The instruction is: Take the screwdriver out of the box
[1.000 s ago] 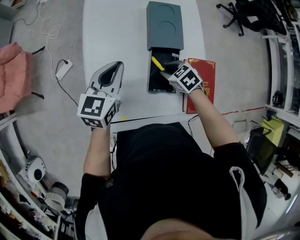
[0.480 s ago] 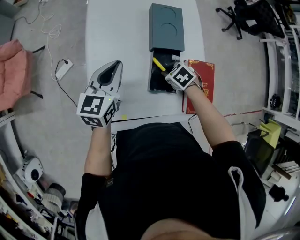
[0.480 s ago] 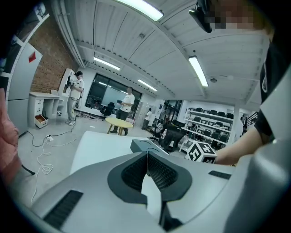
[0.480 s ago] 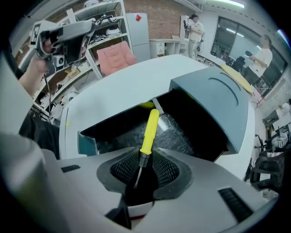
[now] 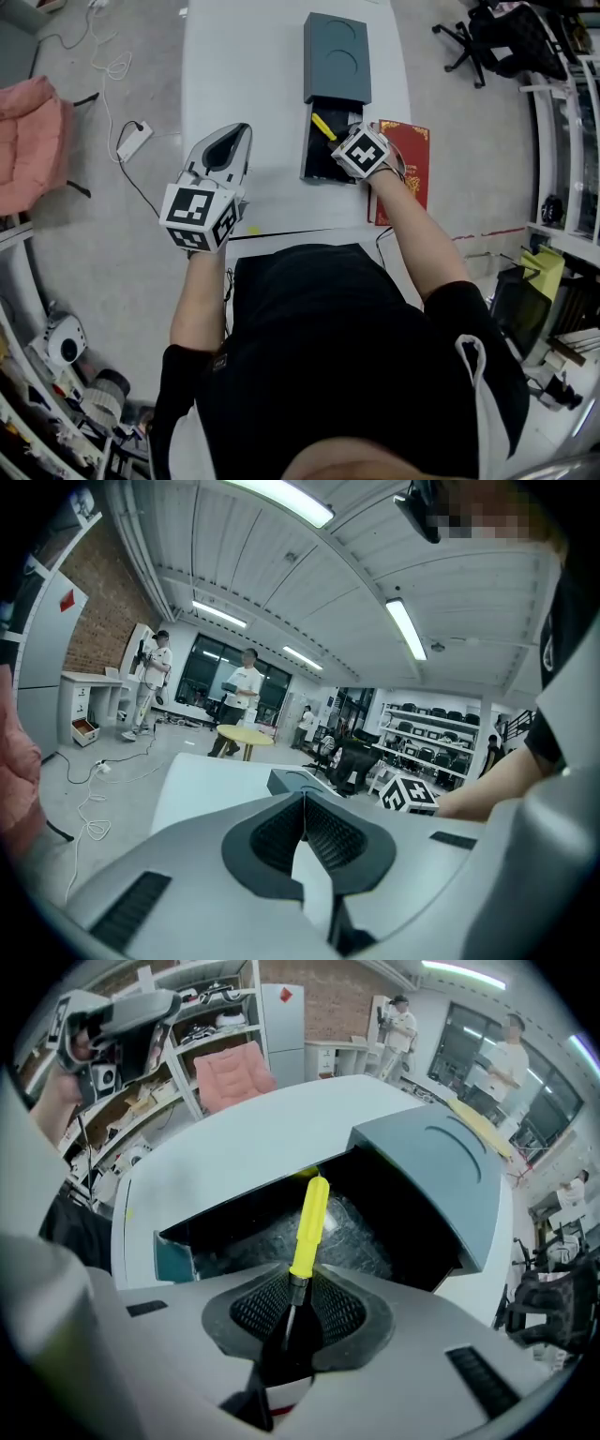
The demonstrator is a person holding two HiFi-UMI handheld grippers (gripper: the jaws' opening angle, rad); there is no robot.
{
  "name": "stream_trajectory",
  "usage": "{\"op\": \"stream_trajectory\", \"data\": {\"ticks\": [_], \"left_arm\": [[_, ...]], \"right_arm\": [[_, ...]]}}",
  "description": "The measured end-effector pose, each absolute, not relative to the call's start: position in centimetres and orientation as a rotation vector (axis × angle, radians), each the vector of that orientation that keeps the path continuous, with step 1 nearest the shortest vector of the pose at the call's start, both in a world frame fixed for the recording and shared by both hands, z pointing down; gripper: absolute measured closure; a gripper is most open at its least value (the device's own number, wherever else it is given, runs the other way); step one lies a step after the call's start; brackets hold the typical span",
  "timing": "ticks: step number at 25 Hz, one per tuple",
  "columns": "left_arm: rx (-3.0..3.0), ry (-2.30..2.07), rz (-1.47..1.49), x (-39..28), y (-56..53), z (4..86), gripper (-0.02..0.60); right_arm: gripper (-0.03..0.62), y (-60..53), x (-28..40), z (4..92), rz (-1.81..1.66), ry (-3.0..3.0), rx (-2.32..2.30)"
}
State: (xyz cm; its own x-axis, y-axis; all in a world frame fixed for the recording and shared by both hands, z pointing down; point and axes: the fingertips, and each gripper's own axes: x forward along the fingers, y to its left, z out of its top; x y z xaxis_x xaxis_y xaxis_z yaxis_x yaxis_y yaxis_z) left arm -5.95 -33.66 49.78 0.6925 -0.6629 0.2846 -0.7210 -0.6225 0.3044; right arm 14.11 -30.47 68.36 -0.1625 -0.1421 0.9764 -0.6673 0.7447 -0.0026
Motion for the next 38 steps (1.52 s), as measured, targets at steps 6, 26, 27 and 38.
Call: {"op": "stream_trajectory", "data": {"ticks": [6,26,27,38], "left_arm": [[2.521,-1.071,0.192,-6.7,-32.4,48.9,0.563],[2.584,-1.123,0.223,-4.2,-28.5,43.3,0.563],[2.581,-1.126,0.220,-3.6,-28.2,43.0,0.563],[2.609,-1.203,0.219,2.2,-24.9,38.2,0.563]], "right_arm": [[0.507,-31.1,14.7,66.3,0.566,-1.788,0.805],[0.507,-27.0,17.9,52.0,0.700,-2.262,1.140],[0.507,-26.7,18.3,51.2,0.703,-2.291,1.142],[0.507,-22.8,22.9,43.0,0.674,-2.621,1.073]]}}
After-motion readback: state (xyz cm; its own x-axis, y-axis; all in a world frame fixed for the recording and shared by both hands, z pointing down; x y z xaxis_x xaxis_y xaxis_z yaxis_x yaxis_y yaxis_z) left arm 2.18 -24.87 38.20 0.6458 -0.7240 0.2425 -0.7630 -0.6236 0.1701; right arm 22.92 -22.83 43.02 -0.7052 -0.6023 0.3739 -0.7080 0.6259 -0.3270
